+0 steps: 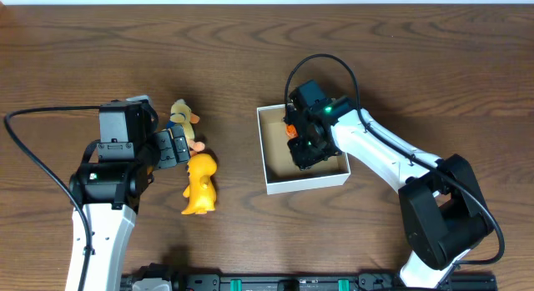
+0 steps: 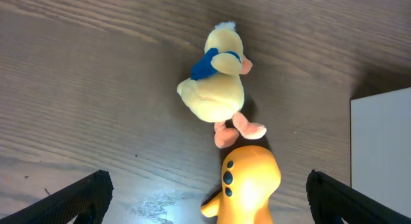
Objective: Pack container
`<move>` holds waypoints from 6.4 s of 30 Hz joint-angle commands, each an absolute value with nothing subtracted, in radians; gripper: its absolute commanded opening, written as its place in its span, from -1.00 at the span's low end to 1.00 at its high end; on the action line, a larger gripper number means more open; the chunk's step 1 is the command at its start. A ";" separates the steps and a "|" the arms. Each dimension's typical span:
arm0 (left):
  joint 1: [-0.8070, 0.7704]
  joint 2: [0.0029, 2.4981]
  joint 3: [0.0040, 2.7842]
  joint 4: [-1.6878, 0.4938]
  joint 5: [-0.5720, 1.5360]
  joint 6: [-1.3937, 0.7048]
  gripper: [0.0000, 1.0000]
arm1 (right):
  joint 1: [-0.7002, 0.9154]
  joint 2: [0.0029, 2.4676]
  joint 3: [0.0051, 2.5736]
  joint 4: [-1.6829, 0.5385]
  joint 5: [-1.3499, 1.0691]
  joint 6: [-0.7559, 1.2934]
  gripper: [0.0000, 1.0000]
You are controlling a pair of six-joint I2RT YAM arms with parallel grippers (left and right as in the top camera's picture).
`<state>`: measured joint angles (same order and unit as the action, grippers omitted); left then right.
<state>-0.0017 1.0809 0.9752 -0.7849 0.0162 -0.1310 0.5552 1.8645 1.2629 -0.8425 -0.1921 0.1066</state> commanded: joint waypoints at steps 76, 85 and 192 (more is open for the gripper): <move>0.002 1.077 0.993 -0.774 0.014 -0.105 0.96 | 0.510 1.799 1.386 -0.926 -0.109 0.186 -0.33; 0.002 1.077 0.993 -0.774 0.014 -0.105 0.96 | 0.545 1.871 1.386 -0.865 -0.143 0.174 -0.34; 0.002 1.077 0.993 -0.785 0.015 -0.099 0.96 | 0.018 1.859 1.315 -1.017 -0.093 0.301 -0.12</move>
